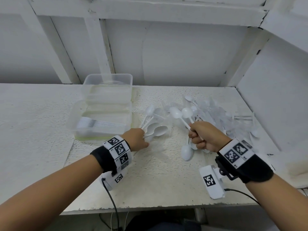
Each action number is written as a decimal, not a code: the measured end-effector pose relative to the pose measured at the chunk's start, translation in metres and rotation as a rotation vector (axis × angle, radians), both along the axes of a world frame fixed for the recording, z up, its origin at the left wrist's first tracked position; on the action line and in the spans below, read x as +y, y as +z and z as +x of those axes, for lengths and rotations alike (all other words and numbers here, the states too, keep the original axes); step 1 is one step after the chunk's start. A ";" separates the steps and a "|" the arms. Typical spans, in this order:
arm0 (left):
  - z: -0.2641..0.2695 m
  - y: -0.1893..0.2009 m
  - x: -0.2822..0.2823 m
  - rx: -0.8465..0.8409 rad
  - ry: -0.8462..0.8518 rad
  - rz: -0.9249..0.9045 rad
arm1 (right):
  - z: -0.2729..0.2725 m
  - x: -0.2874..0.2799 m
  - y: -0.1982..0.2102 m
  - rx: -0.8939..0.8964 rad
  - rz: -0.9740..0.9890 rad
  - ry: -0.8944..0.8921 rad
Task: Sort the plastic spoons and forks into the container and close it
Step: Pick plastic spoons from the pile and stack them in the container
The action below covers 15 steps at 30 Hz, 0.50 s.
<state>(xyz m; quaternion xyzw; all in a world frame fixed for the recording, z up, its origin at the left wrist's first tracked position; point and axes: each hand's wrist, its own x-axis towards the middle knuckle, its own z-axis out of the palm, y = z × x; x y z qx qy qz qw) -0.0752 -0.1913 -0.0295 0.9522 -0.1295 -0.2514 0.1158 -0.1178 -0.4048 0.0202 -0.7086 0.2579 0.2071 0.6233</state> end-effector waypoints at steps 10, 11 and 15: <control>0.001 0.037 0.024 0.191 0.179 -0.302 | 0.004 0.007 -0.004 -0.146 -0.084 0.065; 0.001 0.041 0.029 0.209 0.201 -0.339 | 0.006 0.009 -0.004 -0.139 -0.057 0.065; 0.004 0.050 0.051 0.178 0.304 -0.432 | 0.020 0.022 -0.005 -0.094 0.035 0.008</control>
